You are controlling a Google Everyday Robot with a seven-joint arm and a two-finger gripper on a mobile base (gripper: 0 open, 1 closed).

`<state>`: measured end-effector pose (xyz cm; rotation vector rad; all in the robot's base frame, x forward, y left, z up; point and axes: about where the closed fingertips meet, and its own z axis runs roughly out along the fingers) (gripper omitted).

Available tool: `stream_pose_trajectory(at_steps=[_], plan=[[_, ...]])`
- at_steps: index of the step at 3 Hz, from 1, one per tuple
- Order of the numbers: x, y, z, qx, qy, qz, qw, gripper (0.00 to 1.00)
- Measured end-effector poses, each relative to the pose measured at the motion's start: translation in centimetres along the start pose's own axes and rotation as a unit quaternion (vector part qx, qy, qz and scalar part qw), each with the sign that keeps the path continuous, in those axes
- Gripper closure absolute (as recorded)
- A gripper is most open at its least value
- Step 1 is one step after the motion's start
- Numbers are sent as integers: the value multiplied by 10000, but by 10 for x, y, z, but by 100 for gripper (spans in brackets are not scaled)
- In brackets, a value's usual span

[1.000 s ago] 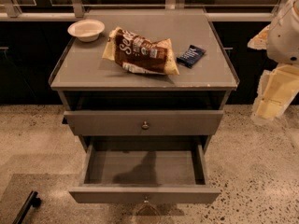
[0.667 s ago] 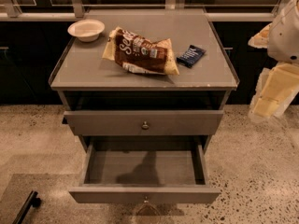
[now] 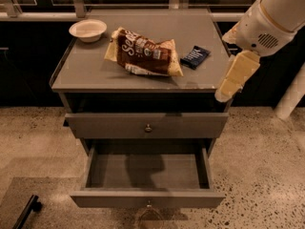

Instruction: Pick brown chip bag from middle drawer and place on counter

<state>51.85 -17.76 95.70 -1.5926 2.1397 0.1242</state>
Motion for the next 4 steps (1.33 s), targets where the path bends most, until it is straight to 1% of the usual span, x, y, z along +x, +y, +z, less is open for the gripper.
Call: stream_pose_trajectory(at_steps=[1,2,3,4], plan=[[-27,-29,34,-174,-235,11,9996,0],[-52,-54,60,-194,-378,48,9991,0],[-77,-70,80,-150,-588,140,9981,0],[-94,-79,102,-132,-782,255,9965,0]])
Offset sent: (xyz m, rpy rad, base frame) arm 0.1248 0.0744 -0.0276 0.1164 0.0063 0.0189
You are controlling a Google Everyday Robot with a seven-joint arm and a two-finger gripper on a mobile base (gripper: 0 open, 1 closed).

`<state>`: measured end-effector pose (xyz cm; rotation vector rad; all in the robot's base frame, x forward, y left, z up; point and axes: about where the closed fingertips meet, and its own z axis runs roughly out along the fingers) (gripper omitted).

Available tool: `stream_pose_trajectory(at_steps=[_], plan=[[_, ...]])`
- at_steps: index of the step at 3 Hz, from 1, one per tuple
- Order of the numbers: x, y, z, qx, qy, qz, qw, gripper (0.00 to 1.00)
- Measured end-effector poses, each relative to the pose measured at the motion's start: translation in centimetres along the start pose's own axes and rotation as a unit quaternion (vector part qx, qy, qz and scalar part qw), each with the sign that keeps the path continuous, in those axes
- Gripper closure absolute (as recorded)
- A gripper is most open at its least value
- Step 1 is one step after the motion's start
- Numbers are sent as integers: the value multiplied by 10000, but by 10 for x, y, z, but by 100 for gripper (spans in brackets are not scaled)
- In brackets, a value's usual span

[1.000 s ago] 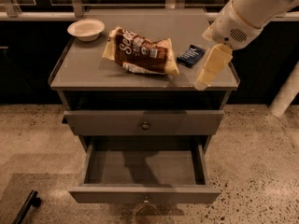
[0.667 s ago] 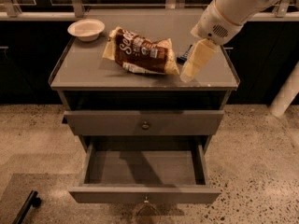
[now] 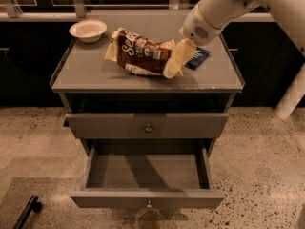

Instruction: Pick brown chip bag from middle drawer and place on counter

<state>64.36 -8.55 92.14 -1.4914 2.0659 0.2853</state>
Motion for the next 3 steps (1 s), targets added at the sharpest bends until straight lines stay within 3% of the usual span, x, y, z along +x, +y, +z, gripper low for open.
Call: stream_pose_trajectory(at_steps=[2,3], plan=[[-9,-7,49,-106,-69,275,9995,0],[-7,-7,75,-340,76,194,9992,0]])
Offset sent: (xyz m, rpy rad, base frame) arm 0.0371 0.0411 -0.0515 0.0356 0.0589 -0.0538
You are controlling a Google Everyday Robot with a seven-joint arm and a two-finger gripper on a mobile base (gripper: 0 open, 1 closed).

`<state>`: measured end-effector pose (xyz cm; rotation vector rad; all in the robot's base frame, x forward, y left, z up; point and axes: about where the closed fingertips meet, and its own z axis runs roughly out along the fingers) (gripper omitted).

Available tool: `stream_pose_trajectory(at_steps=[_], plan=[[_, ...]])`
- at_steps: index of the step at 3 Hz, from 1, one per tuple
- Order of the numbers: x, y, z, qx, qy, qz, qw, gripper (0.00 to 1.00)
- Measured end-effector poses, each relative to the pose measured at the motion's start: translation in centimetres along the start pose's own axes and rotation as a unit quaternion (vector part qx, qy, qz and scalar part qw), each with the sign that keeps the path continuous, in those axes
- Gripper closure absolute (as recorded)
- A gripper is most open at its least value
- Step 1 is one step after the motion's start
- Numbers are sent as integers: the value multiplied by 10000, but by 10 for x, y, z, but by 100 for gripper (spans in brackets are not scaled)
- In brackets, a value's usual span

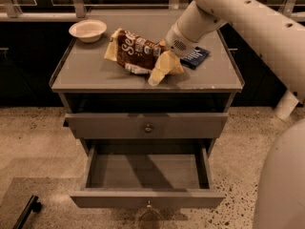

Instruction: Pick brown chip bag from middle drawer and place on counter

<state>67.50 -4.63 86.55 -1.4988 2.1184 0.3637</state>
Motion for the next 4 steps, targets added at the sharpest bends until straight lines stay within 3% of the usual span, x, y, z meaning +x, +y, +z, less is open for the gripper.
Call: stream_pose_trajectory(at_steps=[1,4], plan=[[0,0,1,-14,6,1,10000,19],[0,0,1,-16,6,0,10000,88]])
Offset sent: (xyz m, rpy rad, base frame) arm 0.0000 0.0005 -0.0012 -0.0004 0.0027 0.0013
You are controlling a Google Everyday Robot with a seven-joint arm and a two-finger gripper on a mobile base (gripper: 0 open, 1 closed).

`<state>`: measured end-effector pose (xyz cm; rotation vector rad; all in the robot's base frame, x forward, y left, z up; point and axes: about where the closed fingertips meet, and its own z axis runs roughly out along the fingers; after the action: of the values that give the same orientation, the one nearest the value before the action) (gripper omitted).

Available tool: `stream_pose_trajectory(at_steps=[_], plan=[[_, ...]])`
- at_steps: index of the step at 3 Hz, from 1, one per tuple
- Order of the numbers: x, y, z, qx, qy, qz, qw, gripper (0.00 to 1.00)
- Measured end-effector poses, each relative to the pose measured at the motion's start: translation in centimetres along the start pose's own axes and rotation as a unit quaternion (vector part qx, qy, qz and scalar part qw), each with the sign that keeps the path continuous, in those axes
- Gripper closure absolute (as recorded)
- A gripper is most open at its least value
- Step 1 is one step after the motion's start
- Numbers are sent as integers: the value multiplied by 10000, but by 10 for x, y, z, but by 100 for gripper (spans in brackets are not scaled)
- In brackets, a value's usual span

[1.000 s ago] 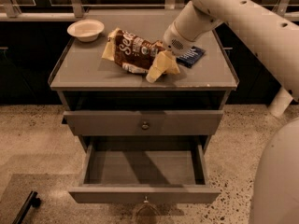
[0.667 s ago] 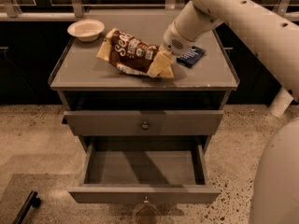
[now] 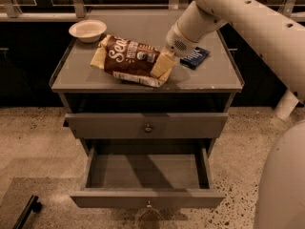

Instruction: Pick brown chip bag from middle drawer and place on counter

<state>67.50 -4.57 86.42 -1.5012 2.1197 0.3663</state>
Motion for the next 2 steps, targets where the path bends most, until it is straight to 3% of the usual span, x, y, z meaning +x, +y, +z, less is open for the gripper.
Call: stream_pose_trajectory(at_steps=[1,2], plan=[[-5,2,4,-143,-38,-96,9998,100],[-6,4,-7,-511,-148,-320,9981,100]])
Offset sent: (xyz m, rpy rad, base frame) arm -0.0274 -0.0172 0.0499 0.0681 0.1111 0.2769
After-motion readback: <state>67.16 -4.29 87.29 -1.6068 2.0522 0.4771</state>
